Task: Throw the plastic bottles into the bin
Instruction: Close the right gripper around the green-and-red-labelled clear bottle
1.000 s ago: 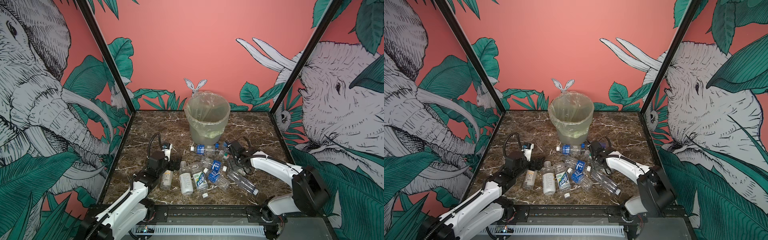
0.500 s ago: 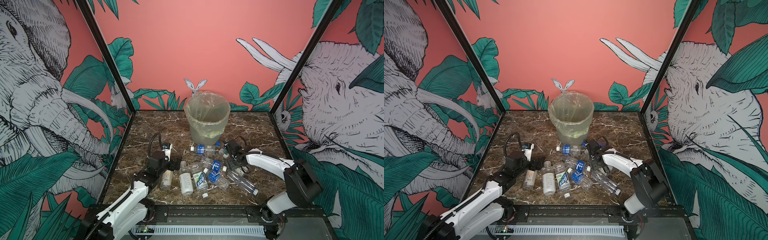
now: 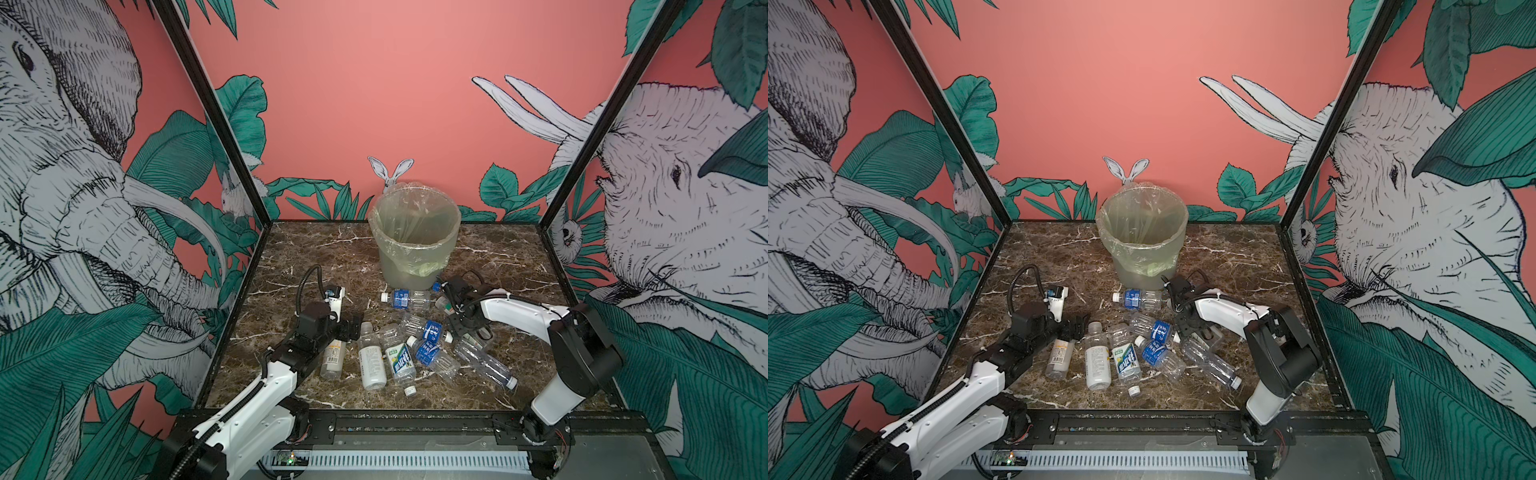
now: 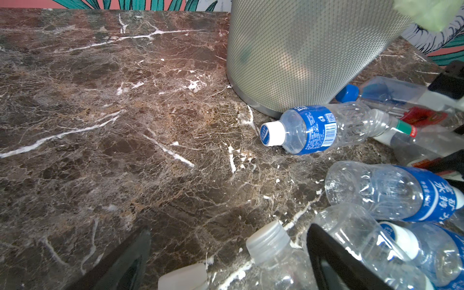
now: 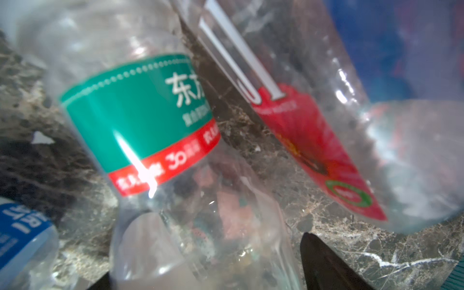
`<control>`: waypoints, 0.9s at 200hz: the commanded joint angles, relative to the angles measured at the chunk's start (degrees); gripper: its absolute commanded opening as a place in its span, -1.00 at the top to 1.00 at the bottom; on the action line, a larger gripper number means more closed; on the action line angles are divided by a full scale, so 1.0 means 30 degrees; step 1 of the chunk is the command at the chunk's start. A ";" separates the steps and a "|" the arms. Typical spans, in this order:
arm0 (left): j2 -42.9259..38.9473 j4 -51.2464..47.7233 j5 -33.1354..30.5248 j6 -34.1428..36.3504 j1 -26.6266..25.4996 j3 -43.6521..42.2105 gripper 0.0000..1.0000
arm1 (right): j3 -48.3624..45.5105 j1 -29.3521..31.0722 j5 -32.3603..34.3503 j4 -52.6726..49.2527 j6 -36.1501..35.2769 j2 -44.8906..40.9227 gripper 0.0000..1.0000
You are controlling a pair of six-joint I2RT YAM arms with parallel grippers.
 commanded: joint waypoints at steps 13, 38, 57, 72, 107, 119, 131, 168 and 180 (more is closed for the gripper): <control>-0.0211 0.0207 -0.0203 0.0203 -0.0016 -0.0041 -0.95 | 0.0482 0.0065 0.0266 -0.0737 -0.0244 0.0135 -0.59; -0.0149 0.0300 -0.0191 0.0173 -0.0019 -0.0026 -0.95 | 0.0291 0.0101 0.0884 -0.0855 -0.0390 -0.0454 -0.52; -0.0029 0.0391 -0.0139 0.0135 -0.0014 -0.0026 -0.95 | -0.0077 0.0147 0.0964 -0.0670 -0.0541 -0.1162 -0.45; 0.0103 0.0484 -0.0092 0.0115 -0.0033 -0.0012 -0.95 | -0.0271 0.0232 0.1257 -0.0622 -0.0621 -0.2058 -0.40; 0.0284 0.0614 -0.0157 0.0085 -0.0017 -0.0048 -0.95 | -0.0537 0.0445 0.1855 -0.0563 -0.0436 -0.3553 -0.29; 0.0272 0.0646 -0.0220 0.0085 -0.0032 -0.0057 -0.94 | -0.0632 0.0525 0.1887 -0.0552 -0.0396 -0.4072 -0.25; 0.0277 0.0669 -0.0249 0.0086 -0.0012 -0.0059 -0.94 | -0.0758 0.0613 0.1888 -0.0504 -0.0322 -0.4635 -0.22; 0.0251 0.0715 -0.0396 0.0086 -0.0014 -0.0107 -0.94 | -0.1206 0.0972 0.1814 -0.0353 0.0042 -0.6583 -0.16; 0.0208 0.0719 -0.0447 0.0089 -0.0018 -0.0136 -0.94 | -0.1437 0.1116 0.1825 -0.0263 0.0217 -0.7384 -0.15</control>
